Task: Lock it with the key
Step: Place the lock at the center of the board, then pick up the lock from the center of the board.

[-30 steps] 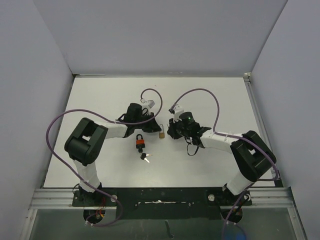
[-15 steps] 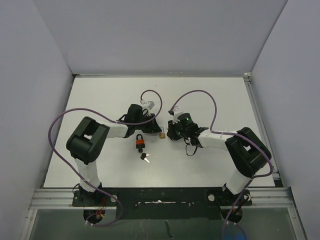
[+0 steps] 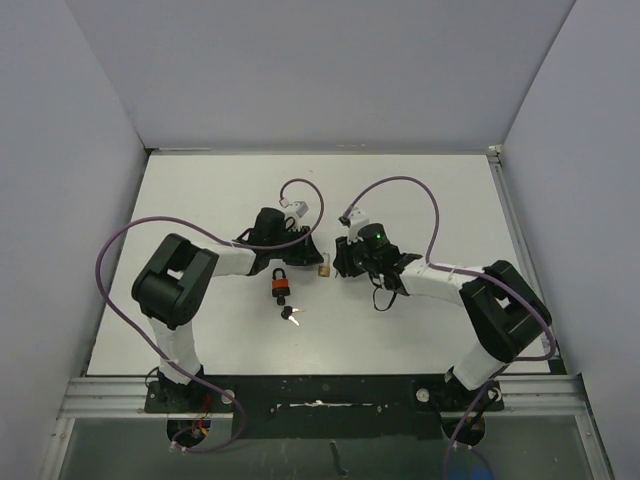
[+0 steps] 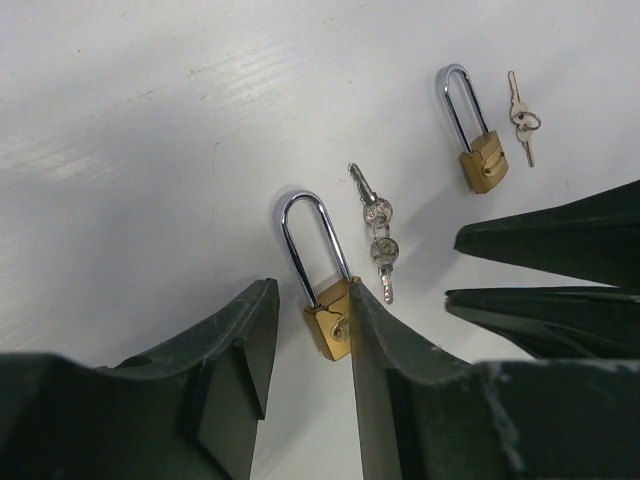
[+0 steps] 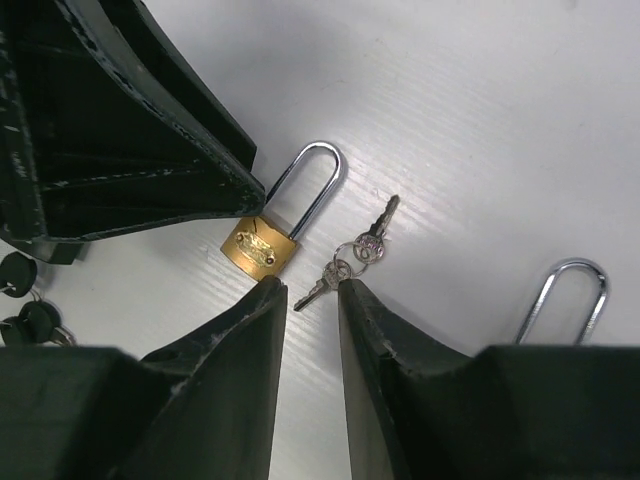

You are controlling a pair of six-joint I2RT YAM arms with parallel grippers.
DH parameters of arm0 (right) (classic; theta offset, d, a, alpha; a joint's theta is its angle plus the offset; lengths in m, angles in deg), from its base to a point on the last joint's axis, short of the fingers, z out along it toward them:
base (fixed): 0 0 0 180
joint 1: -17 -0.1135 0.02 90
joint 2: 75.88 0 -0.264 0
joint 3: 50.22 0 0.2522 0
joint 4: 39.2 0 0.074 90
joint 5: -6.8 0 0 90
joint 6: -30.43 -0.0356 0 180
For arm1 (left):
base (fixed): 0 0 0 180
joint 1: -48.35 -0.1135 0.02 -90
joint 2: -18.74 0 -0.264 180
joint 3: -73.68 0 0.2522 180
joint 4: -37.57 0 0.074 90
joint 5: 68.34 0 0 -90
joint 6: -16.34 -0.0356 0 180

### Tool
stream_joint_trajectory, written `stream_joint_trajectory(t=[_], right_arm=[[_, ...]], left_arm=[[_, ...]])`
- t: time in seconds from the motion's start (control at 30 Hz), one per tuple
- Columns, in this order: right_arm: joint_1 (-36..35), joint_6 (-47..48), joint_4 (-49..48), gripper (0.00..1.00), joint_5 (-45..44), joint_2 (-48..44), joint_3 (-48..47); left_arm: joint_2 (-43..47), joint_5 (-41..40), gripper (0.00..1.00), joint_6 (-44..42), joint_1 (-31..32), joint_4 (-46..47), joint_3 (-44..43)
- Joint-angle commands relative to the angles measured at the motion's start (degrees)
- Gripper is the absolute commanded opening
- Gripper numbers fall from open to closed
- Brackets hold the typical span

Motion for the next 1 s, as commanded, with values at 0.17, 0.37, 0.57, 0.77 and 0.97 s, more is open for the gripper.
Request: stream_joint_trajectory(t=[0.17, 0.37, 0.57, 0.77, 0.97], right_arm=[[0.5, 2.8, 1.6, 0.29, -6.0, -13.5, -1.3], [0.8, -0.9, 5.1, 0.90, -8.6, -20.3, -0.9], [0.7, -1.8, 0.6, 0.90, -10.0, -28.3, 5.3], [0.8, -0.6, 11.4, 0.98, -9.8, -29.1, 0.7], [-2.0, 2.2, 10.8, 0.98, -5.9, -30.3, 1.3]], left_arm=[[11.2, -3.7, 0.33, -2.9, -0.5, 1.5, 0.0], [16.3, -5.6, 0.34, -4.5, -1.1, -0.1, 1.1], [19.7, -7.0, 0.34, -4.8, -1.7, -0.7, 2.6], [22.1, -8.1, 0.34, -5.4, -2.0, -2.4, 3.1], [25.0, -10.7, 0.34, -6.3, -2.0, -4.1, 4.6]])
